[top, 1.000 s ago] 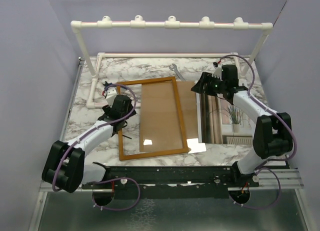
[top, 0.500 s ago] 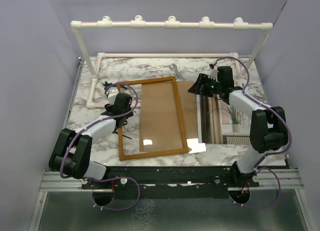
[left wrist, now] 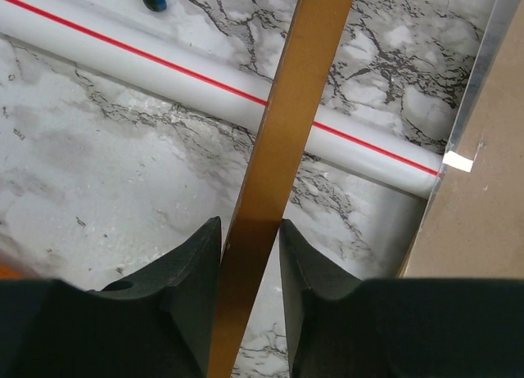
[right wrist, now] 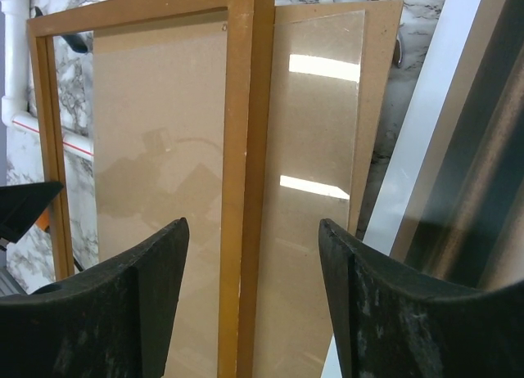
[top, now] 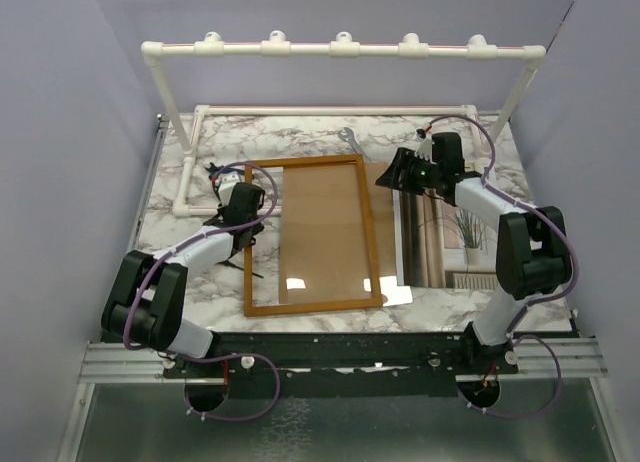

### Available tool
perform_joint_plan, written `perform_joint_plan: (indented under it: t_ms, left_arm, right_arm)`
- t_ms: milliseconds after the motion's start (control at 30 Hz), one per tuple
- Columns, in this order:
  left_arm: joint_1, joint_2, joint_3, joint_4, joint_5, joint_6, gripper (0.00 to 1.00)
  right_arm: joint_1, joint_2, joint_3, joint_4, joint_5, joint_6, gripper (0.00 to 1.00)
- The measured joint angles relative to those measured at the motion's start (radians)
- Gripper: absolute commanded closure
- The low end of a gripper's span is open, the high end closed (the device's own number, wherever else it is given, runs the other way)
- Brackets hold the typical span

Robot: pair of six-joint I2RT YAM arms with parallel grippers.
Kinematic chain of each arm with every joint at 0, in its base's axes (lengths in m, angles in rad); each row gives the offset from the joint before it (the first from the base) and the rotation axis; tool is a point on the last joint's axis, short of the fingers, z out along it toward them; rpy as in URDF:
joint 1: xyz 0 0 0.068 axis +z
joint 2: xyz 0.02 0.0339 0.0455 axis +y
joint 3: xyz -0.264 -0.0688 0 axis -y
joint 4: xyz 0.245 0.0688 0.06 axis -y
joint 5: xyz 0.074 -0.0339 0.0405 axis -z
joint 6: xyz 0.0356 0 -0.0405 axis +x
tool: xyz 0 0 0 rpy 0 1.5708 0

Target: Take the photo out of the frame

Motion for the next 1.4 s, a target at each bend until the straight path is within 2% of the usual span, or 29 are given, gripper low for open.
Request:
perform_joint_plan:
  t_ms: [500,700,1000,1233,1400]
  left_arm:
    - [-0.067,0.044,0.047,0.003,0.041,-0.076,0.65]
    - [-0.115,0.088,0.087,0.007,0.039,-0.116,0.66]
    - [-0.135,0.105,0.097,0.021,0.032,-0.178,0.65]
    - [-0.135,0.105,0.097,0.029,0.035,-0.209,0.55]
    - [-0.135,0.105,0.097,0.042,0.051,-0.206,0.36]
  right_arm:
    - [0.022,-0.092,-0.081,-0.011,0.025,-0.002,0.25]
    - [0.04,-0.151,-0.132,-0.036,0.069,-0.023,0.33]
    - [0.048,-0.148,-0.134,-0.115,0.152,-0.056,0.49]
    - [0.077,-0.079,-0.101,-0.143,0.216,-0.07,0.53]
    - [0.087,-0.059,-0.087,-0.153,0.249,-0.076,0.58]
